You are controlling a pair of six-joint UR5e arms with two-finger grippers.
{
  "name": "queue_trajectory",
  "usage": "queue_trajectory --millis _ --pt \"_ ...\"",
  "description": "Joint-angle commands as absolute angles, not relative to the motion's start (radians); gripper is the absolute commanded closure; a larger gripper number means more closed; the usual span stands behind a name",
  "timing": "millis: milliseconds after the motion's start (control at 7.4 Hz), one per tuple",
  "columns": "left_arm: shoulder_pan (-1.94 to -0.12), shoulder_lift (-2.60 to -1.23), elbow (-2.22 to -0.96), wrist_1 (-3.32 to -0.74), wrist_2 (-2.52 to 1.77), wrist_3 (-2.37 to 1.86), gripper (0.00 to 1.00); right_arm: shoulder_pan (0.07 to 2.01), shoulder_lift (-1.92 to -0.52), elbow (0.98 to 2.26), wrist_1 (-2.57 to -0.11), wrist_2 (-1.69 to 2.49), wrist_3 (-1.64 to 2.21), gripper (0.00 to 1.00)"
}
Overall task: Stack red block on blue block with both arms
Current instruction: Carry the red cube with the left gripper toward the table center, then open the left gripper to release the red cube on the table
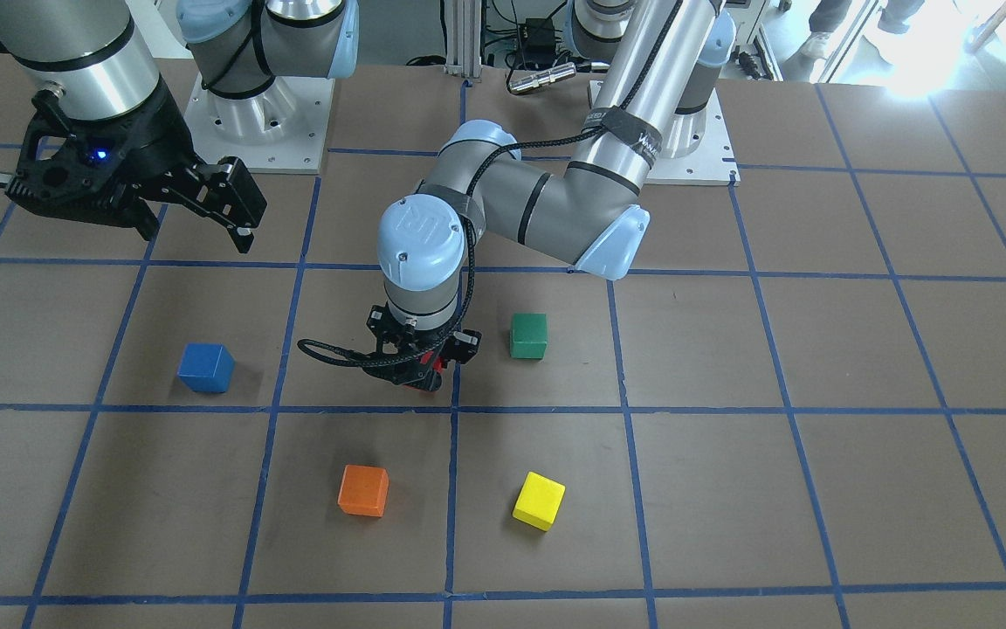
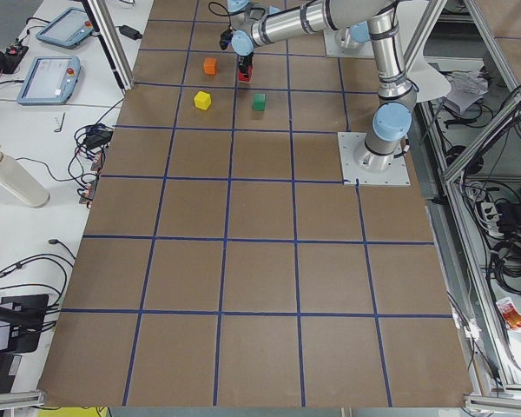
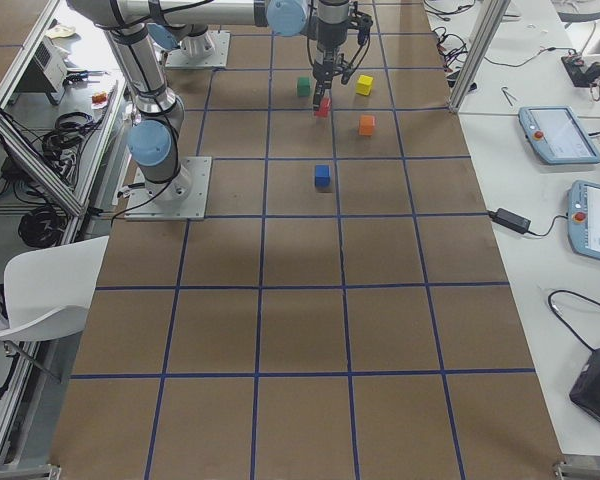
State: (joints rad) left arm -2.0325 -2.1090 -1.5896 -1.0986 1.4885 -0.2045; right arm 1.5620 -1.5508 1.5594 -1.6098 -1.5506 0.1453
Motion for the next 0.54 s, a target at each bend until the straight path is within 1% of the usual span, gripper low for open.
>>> queue_trajectory --millis 0,135,270,405 --pt "-2.039 -2.086 -1.576 -1.110 1.494 -0.199 0.00 1.562 -1.551 1.559 -1.609 -1.555 0.146 0.00" --pt "-2.031 -2.065 -1.566 -1.139 1.506 -0.192 0.00 1.562 -1.551 1.559 -1.609 -1.555 0.144 0.00" --pt "-1.981 -2.027 -1.551 -1.204 1.591 -0.184 0.00 1.563 -1.552 1.560 -1.609 -1.548 0.162 0.00" --pt "-1.888 -1.975 -1.525 -1.250 1.645 -0.175 0.00 1.572 -1.548 1.565 -1.609 -1.533 0.187 0.00"
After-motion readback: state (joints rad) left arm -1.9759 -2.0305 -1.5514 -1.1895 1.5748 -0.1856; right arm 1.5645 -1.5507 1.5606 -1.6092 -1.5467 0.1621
